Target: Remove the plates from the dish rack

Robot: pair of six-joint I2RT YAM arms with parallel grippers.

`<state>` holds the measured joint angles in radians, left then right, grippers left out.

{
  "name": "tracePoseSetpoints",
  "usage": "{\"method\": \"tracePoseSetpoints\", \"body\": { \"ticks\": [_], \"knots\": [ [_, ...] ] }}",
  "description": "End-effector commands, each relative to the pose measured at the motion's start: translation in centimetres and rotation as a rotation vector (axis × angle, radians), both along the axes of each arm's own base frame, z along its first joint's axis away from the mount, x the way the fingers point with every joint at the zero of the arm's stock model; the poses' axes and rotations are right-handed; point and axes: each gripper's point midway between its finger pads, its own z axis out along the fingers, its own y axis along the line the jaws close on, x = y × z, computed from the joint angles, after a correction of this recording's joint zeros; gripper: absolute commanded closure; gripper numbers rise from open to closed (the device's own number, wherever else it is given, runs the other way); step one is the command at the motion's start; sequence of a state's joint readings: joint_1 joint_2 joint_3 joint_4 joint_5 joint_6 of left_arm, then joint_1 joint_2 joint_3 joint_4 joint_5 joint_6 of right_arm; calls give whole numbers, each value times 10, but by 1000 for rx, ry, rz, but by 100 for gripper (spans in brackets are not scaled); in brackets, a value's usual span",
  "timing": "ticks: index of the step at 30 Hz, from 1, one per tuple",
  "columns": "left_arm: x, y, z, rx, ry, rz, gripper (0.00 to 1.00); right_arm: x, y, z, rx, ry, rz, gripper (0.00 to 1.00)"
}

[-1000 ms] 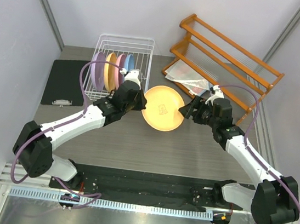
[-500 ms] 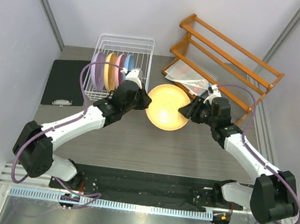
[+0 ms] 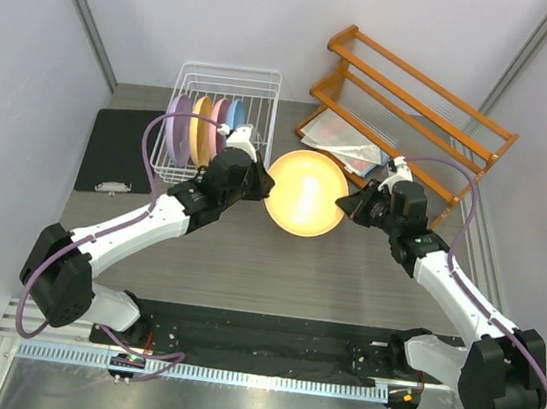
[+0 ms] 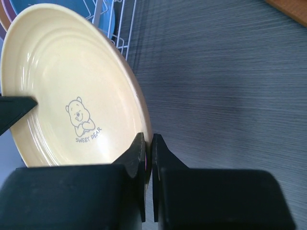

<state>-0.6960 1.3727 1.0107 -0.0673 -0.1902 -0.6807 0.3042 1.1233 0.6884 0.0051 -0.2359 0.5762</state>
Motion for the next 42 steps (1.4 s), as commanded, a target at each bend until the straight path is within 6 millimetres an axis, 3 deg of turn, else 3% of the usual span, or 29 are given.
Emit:
{"method": "tracePoseSetpoints", "body": {
  "ticks": [1, 2, 3, 5, 6, 10, 13, 19, 21, 25, 31, 38, 40, 42],
  "knots": [
    [5, 2, 30, -64, -71, 19, 100, -1, -3, 3, -21, -12, 7, 99],
    [5, 2, 33, -61, -77, 16, 100, -1, -3, 4, -20, -14, 4, 99],
    [5, 3, 33, -50, -81, 17, 73, -1, -4, 8, -21, -21, 0, 99],
    [7, 10, 32, -23, -77, 45, 32, 1, -15, 13, -47, -39, -53, 99],
    [7, 14, 30, 2, -78, 54, 1, -1, -20, 14, -67, -34, -72, 99],
    [8, 39, 32, 95, -105, 130, 0, -5, -42, 17, -184, -21, -127, 99],
    [10, 63, 48, 161, -171, 199, 1, -12, -48, 8, -229, 35, -122, 99],
    [25, 113, 70, 281, -242, 354, 1, -30, -46, -46, -261, 187, -75, 99],
    [32, 121, 71, 275, -252, 374, 1, -31, -47, -61, -262, 200, -83, 99],
    [45, 138, 67, 296, -253, 412, 1, -27, -51, -75, -272, 198, -111, 99],
    [60, 137, 53, 320, -240, 412, 0, -22, -49, -92, -273, 228, -114, 98],
    [74, 129, 51, 337, -246, 399, 0, -25, -51, -117, -311, 319, -112, 78],
    [77, 128, 54, 342, -254, 395, 0, -24, -56, -114, -325, 313, -138, 69],
    [81, 124, 56, 343, -262, 386, 1, -24, -65, -112, -356, 307, -180, 53]
  ]
}}
